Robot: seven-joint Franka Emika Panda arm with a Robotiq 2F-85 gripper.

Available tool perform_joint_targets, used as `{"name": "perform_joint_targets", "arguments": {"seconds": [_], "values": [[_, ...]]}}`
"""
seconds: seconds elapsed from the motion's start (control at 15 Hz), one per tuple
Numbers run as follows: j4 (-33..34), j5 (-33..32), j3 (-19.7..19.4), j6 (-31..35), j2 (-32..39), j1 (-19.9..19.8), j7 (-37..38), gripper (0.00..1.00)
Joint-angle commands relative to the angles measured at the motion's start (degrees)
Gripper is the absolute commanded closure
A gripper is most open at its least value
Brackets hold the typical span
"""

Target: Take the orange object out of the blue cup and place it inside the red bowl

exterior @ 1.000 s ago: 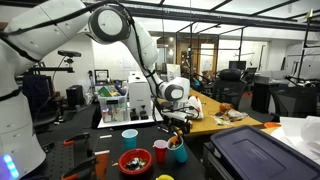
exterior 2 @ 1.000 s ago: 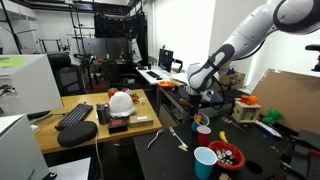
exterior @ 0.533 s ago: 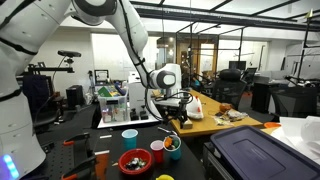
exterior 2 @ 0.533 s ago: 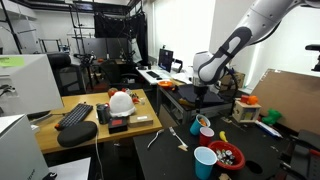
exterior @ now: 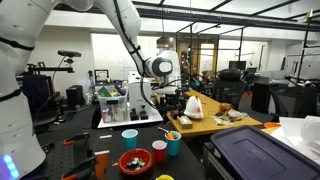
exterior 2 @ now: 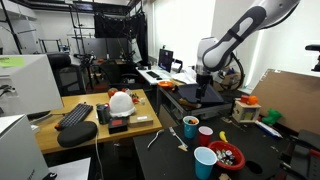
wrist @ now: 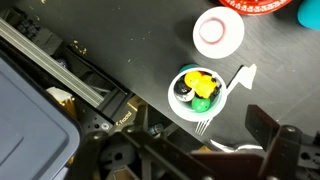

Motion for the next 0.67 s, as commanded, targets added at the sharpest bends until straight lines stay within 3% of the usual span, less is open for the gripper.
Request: {"name": "perform_joint_targets", "arguments": {"seconds": [0.0, 0.2, 0.33, 0.6], "values": [[-3.8, 5.7, 3.0, -2.5, -4.4, -1.6, 0.4, 0.0], [-4.8, 11.7, 5.7, -4.5, -5.9, -2.7, -1.1, 0.0], [-4.5, 12.7, 5.5, -4.0, -5.0, -1.7, 0.8, 0.0], [-3.1, 9.7, 0.6, 0.1, -1.1, 3.5, 16.6, 0.0]]}}
